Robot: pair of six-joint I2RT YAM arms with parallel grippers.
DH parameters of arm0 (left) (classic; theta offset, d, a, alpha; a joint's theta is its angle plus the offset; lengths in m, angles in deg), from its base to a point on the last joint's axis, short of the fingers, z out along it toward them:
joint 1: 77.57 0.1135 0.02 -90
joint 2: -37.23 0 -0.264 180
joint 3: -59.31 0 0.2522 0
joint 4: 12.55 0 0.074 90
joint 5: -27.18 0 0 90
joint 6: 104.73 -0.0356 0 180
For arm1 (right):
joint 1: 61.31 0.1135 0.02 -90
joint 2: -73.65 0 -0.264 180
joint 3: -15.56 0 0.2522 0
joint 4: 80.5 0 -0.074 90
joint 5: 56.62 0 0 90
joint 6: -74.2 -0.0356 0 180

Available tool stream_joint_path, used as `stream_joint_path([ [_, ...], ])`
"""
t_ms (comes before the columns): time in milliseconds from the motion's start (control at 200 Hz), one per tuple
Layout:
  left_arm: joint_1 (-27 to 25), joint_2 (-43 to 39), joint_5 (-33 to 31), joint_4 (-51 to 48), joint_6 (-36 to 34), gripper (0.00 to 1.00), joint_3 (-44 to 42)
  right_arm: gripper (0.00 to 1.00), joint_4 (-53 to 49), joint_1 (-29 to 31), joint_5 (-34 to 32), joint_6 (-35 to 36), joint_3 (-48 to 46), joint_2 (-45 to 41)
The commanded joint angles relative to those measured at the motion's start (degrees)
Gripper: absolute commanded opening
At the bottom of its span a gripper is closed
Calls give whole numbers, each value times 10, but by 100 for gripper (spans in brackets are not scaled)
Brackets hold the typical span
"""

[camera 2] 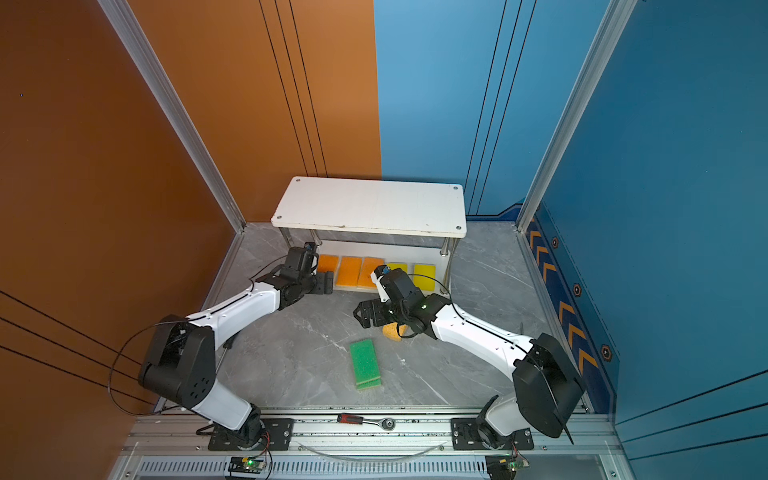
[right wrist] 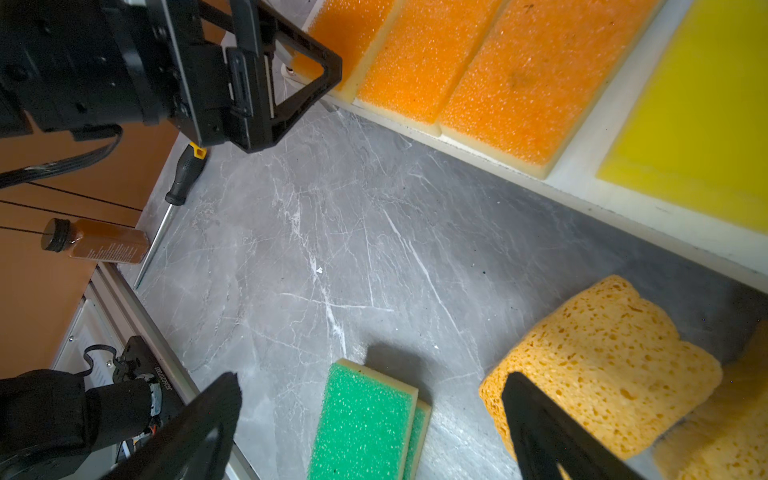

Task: Place and organize the cleaning sponges onto the shelf
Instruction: 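Raise the left gripper away from the shelf while right gripper moves toward tan sponges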

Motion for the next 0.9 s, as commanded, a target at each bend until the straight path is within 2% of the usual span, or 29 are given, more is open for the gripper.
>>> stream_joint_path([
  [0, -11, -31, -8, -31, 4, 96, 1, 97, 3, 0, 2, -6, 9, -4],
  [70, -17, -46, -5, -42, 5, 100, -3, 97, 1, 0, 0, -6, 9, -7],
  [386, -48, -124, 2, -86, 24, 98, -42, 97, -34, 1, -4, 5, 7, -23],
  [701, -80, -182, 42, -108, 78, 98, -83, 98, -45, 3, -25, -8, -21, -50],
  [891, -110, -187, 35, -110, 98, 98, -105, 98, -64, 3, -92, -35, -47, -65],
])
